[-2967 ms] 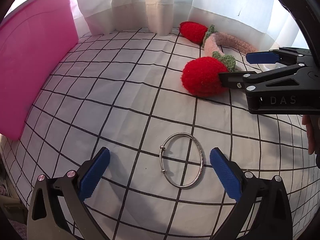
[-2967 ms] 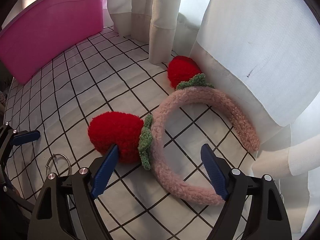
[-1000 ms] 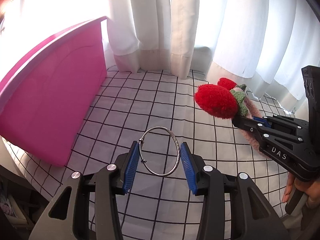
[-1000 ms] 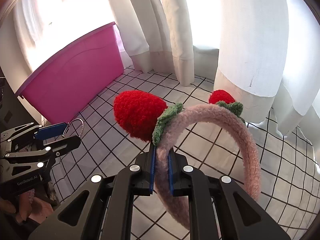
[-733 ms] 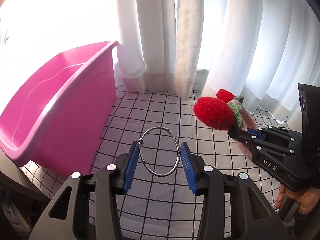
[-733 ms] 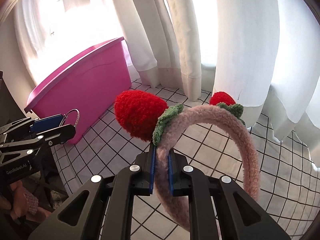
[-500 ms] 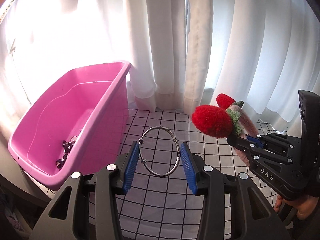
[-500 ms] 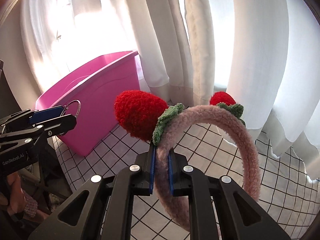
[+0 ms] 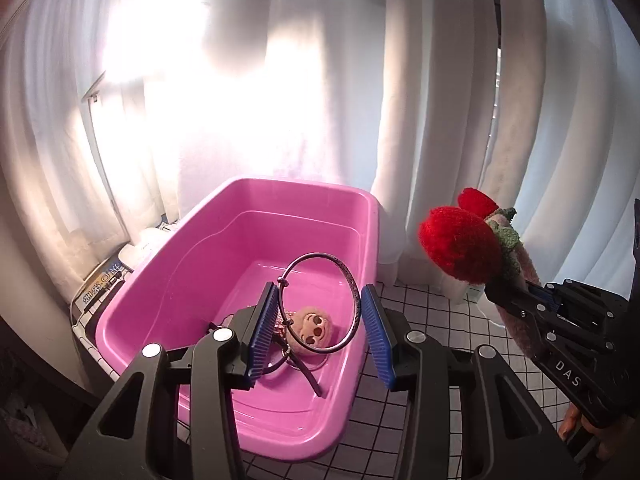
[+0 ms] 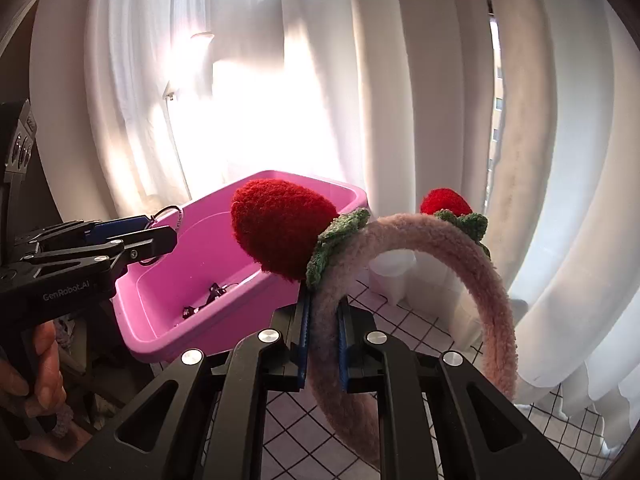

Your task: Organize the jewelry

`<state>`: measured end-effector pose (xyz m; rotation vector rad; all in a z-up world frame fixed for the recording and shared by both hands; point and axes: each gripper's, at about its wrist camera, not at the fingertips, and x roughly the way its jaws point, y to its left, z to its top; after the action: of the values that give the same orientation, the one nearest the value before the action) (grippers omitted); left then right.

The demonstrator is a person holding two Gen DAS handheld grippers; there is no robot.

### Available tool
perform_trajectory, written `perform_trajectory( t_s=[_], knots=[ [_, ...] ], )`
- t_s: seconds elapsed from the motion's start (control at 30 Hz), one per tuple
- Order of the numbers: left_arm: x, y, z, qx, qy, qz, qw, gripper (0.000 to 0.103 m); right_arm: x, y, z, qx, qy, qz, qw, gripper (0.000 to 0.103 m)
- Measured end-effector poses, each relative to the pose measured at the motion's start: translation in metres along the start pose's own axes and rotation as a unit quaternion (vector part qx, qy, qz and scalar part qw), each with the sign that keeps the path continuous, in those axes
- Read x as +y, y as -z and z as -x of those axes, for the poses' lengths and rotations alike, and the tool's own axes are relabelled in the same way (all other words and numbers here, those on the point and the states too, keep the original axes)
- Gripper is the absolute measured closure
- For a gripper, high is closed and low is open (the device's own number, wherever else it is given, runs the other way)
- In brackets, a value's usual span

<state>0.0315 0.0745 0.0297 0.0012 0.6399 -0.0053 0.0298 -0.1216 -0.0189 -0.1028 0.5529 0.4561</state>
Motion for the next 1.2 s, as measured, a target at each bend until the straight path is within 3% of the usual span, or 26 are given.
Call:
perform_trajectory(
  t_s=[0.33, 0.6, 0.8, 0.83, 0.87, 0.9, 0.93, 0.97, 1.07, 1.2],
  knots=[
    [0.086, -0.013, -0.029, 0.018, -0.089, 0.059, 0.9941, 0.061, 0.067, -0.060, -0.065, 0.001, -0.053, 0.078, 0.996, 0.092],
    [0.117, -0.007, -0.073, 0.069, -0.107, 0.097, 0.9871, 0.060, 0.112, -0.076, -0.140, 0.058, -0.069, 0.121, 0.989, 0.090],
    [0.125, 0.000, -0.093, 0.100, -0.112, 0.111, 0.9824, 0.060, 0.121, -0.071, -0.184, 0.108, -0.049, 0.128, 0.985, 0.089],
    [0.127, 0.001, -0.095, 0.104, -0.111, 0.114, 0.9819, 0.059, 0.122, -0.073, -0.191, 0.115, -0.042, 0.125, 0.985, 0.081],
    [0.127, 0.002, -0.096, 0.107, -0.110, 0.116, 0.9813, 0.052, 0.120, -0.073, -0.195, 0.122, -0.037, 0.121, 0.984, 0.072],
    [0.128, 0.003, -0.096, 0.109, -0.112, 0.117, 0.9808, 0.046, 0.119, -0.074, -0.198, 0.126, -0.032, 0.118, 0.985, 0.051],
    [0.130, 0.003, -0.096, 0.107, -0.119, 0.119, 0.9799, 0.039, 0.118, -0.075, -0.198, 0.125, -0.020, 0.118, 0.985, 0.045],
    [0.132, 0.003, -0.096, 0.108, -0.129, 0.121, 0.9783, 0.027, 0.117, -0.076, -0.198, 0.122, -0.009, 0.118, 0.986, 0.043],
    [0.140, 0.002, -0.093, 0.100, -0.137, 0.134, 0.9764, 0.009, 0.107, -0.080, -0.191, 0.108, 0.003, 0.105, 0.989, 0.036],
    [0.143, 0.001, -0.091, 0.101, -0.122, 0.147, 0.9765, 0.006, 0.099, -0.080, -0.185, 0.109, 0.017, 0.089, 0.990, 0.036]
  ],
)
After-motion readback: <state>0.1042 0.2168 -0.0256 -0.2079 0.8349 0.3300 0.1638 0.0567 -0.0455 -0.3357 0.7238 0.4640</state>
